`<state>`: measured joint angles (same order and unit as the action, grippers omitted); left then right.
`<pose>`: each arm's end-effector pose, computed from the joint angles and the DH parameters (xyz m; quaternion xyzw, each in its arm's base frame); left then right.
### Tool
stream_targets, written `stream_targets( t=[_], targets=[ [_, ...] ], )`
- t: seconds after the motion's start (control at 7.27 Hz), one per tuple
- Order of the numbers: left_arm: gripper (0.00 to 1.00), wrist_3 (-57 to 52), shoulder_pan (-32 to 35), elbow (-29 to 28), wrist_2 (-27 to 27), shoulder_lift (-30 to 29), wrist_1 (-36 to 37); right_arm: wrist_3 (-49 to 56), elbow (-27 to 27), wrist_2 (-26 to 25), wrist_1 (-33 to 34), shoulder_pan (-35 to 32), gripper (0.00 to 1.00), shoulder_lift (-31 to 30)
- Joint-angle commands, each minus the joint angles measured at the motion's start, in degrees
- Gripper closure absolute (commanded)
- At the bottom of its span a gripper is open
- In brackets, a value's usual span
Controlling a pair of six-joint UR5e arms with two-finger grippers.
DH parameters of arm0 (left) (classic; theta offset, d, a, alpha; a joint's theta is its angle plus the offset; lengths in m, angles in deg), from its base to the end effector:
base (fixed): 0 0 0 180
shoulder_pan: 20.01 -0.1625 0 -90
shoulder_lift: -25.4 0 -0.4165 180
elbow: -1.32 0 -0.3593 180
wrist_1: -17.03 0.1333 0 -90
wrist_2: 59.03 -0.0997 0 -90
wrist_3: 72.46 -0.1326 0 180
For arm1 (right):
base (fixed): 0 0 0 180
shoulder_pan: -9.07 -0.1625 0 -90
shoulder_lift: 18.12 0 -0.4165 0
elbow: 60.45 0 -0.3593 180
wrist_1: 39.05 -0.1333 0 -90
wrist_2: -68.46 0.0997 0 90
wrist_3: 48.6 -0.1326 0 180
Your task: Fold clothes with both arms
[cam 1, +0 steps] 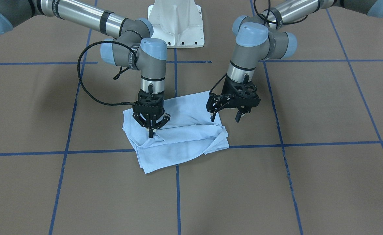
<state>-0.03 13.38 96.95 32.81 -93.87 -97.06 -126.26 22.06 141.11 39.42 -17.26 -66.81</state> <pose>0.4828 -0.4728 0.3031 0.1992 0.4504 -0.1119 0.8631 -0.5808 -0.4803 0.2934 0.2575 -0.3135 0.1688 0.8983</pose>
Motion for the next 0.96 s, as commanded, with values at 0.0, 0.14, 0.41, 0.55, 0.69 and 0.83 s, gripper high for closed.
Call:
stream_targets(
  t=[0.0,0.14,0.41,0.55,0.69,0.83],
  targets=[
    [0.0,0.0,0.0,0.0,0.0,-0.09,0.0,1.45,-3.04,0.12,0.02,-3.36,1.0,1.66],
    [0.0,0.0,0.0,0.0,0.0,-0.09,0.0,1.72,-9.24,0.12,-0.24,-4.16,1.0,5.5],
    [0.0,0.0,0.0,0.0,0.0,-0.09,0.0,1.81,-11.76,0.12,-0.33,-4.52,1.0,7.3],
    [0.0,0.0,0.0,0.0,0.0,-0.09,0.0,1.9,-11.85,0.03,-0.33,-4.52,0.42,7.3],
    [0.0,0.17,-0.09,0.0,0.0,-0.09,0.09,2.68,-12.11,0.21,-0.33,-4.6,0.0,7.65],
    [0.0,1.74,-0.61,-0.35,0.0,-0.35,0.96,4.08,-11.94,2.99,-0.42,-6.34,0.0,8.95]
  ],
)
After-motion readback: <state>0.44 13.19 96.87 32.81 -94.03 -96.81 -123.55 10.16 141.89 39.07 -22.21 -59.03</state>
